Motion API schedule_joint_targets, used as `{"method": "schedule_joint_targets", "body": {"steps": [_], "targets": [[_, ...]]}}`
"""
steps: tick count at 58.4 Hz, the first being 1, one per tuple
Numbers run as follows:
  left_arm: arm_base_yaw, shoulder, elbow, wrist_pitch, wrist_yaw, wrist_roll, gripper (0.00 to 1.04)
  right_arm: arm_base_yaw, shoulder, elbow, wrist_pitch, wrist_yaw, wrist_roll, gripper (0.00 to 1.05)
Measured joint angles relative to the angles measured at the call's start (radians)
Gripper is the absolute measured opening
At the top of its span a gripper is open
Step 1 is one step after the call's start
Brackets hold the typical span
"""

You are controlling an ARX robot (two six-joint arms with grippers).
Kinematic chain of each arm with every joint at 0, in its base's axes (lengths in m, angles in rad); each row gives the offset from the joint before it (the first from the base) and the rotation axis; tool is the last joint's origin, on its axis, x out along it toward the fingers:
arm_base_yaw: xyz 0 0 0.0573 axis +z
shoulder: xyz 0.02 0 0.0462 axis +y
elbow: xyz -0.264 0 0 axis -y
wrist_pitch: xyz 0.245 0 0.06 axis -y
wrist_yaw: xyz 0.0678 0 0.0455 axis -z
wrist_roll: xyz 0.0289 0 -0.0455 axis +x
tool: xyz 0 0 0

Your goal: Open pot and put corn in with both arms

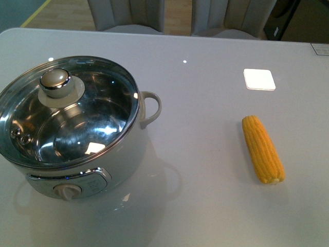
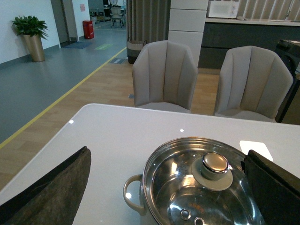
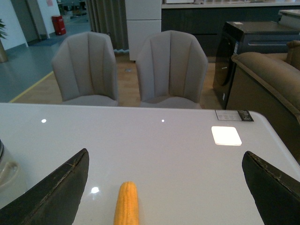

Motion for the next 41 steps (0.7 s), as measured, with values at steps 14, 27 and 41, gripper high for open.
{"method": "schedule_joint_targets", "body": {"steps": [14,27,41], "targets": [[0.000,0.000,0.000,0.000,0.000,0.000,0.98,0.000,0.000,0.000,0.000,0.000,0.000,0.96],[0.000,0.000,0.000,0.000,0.000,0.000,0.98,0.000,0.000,0.000,0.000,0.000,0.000,0.96],[0.000,0.000,0.000,0.000,0.000,0.000,0.98,0.000,0.000,0.000,0.000,0.000,0.000,0.96]]}}
